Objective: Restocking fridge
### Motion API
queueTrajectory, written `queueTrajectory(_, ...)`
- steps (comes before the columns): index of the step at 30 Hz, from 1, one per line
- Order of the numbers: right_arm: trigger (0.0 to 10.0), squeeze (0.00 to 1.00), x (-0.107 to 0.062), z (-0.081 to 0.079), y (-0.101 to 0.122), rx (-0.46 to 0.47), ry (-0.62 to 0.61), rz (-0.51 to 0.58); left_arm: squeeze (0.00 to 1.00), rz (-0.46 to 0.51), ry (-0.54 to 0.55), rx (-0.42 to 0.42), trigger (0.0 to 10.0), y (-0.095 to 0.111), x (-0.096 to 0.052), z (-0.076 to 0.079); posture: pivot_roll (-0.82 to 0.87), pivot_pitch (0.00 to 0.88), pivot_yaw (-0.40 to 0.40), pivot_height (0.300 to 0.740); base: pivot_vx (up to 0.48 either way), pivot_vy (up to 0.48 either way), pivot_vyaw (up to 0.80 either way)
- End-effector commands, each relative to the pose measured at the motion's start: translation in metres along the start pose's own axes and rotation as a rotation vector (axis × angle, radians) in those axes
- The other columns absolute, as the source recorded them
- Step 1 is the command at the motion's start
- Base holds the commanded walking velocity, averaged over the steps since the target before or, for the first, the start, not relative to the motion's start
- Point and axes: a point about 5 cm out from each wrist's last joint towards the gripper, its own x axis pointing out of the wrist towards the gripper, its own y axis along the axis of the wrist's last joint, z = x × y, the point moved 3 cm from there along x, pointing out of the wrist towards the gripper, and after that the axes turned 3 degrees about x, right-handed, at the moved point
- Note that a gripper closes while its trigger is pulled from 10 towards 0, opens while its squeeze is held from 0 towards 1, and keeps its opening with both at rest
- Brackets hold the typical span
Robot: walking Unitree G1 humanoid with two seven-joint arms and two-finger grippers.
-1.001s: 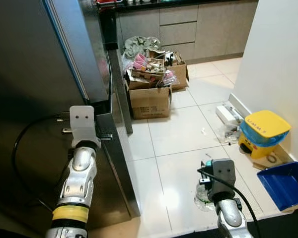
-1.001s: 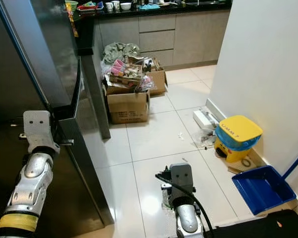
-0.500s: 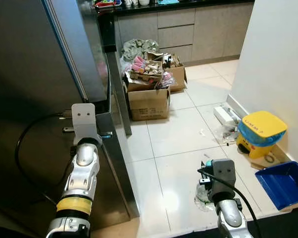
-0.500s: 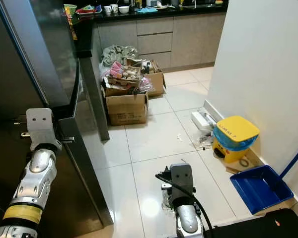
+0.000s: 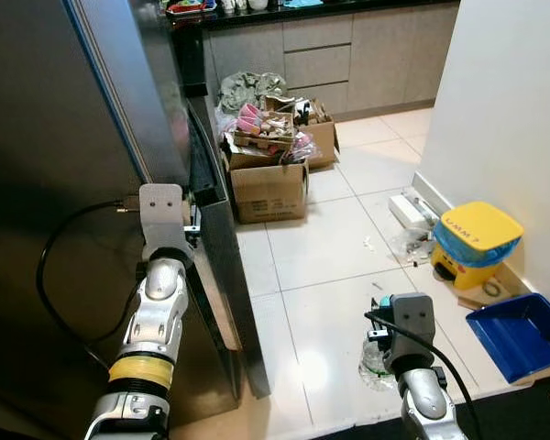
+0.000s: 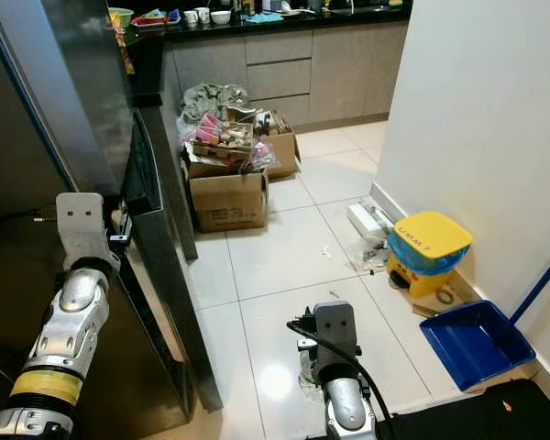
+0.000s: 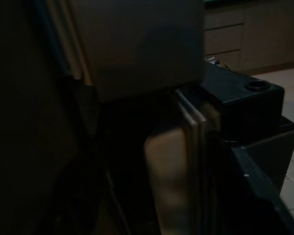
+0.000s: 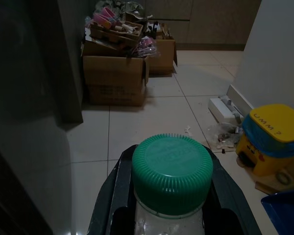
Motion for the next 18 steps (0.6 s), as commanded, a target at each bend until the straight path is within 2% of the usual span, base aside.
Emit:
queueTrajectory(1, 10.0, 0.0, -0.001, -0.003, 0.0, 0.004, 0.009, 0.008, 1.0, -0.066, -0.033, -0.02, 10.0, -0.009, 0.001, 0.012, -0.1, 0.068, 0.073, 0.721, 0.0, 0.0, 0.0)
queueTrajectory(3, 10.0, 0.0, -0.001, -0.003, 0.0, 0.004, 0.009, 0.009, 1.0, -0.075, -0.04, -0.022, 10.0, -0.01, 0.002, 0.016, -0.1, 0.068, 0.073, 0.721, 0.0, 0.0, 0.0)
queueTrajectory(4, 10.0, 0.0, 0.0, -0.003, 0.0, 0.003, 0.01, 0.009, 0.0, -0.091, -0.071, -0.025, 10.0, -0.011, 0.003, 0.028, -0.1, 0.066, 0.071, 0.721, 0.0, 0.0, 0.0)
queueTrajectory(5, 10.0, 0.0, 0.0, -0.003, 0.0, 0.003, 0.01, 0.009, 0.0, -0.091, -0.071, -0.025, 10.0, -0.011, 0.003, 0.028, -0.1, 0.066, 0.071, 0.721, 0.0, 0.0, 0.0)
queueTrajectory(6, 10.0, 0.0, 0.001, -0.004, 0.001, 0.002, 0.012, 0.011, 0.0, -0.101, -0.158, -0.05, 10.0, -0.009, 0.004, 0.058, -0.1, 0.066, 0.071, 0.721, 0.0, 0.0, 0.0)
queueTrajectory(7, 10.0, 0.0, 0.001, -0.004, 0.001, 0.002, 0.012, 0.011, 0.0, -0.101, -0.158, -0.05, 10.0, -0.009, 0.004, 0.058, -0.1, 0.066, 0.071, 0.721, 0.0, 0.0, 0.0)
queueTrajectory(9, 10.0, 0.0, 0.002, -0.004, 0.003, 0.002, 0.013, 0.015, 0.0, -0.107, -0.276, -0.079, 10.0, -0.004, 0.002, 0.094, -0.11, 0.068, 0.072, 0.721, 0.0, 0.0, 0.0)
queueTrajectory(10, 10.0, 0.0, 0.002, -0.004, 0.003, 0.002, 0.012, 0.017, 0.0, -0.113, -0.317, -0.092, 10.0, -0.003, 0.0, 0.107, -0.11, 0.072, 0.074, 0.721, 0.0, 0.0, 0.0)
queueTrajectory(12, 10.0, 0.0, 0.001, -0.004, 0.003, 0.003, 0.011, 0.018, 0.0, -0.121, -0.359, -0.103, 10.0, -0.001, -0.002, 0.119, -0.11, 0.072, 0.074, 0.721, 0.0, 0.0, 0.0)
queueTrajectory(13, 10.0, 0.0, 0.001, -0.004, 0.003, 0.003, 0.011, 0.018, 0.0, -0.121, -0.359, -0.103, 10.0, -0.001, -0.002, 0.119, -0.11, 0.072, 0.074, 0.721, 0.0, 0.0, 0.0)
queueTrajectory(16, 10.0, 0.0, -0.002, -0.002, 0.001, 0.0, 0.006, 0.012, 0.0, -0.121, -0.546, -0.177, 10.0, 0.016, -0.013, 0.17, -0.12, 0.082, 0.079, 0.721, 0.0, 0.0, 0.0)
queueTrajectory(17, 10.0, 0.0, -0.002, -0.002, 0.001, 0.0, 0.006, 0.012, 0.0, -0.121, -0.546, -0.177, 10.0, 0.016, -0.013, 0.17, -0.12, 0.082, 0.079, 0.721, 0.0, 0.0, 0.0)
queueTrajectory(18, 10.0, 0.0, -0.003, -0.002, 0.0, -0.001, 0.006, 0.009, 0.0, -0.125, -0.615, -0.212, 10.0, 0.024, -0.018, 0.187, -0.12, 0.083, 0.08, 0.721, 0.0, 0.0, 0.0)
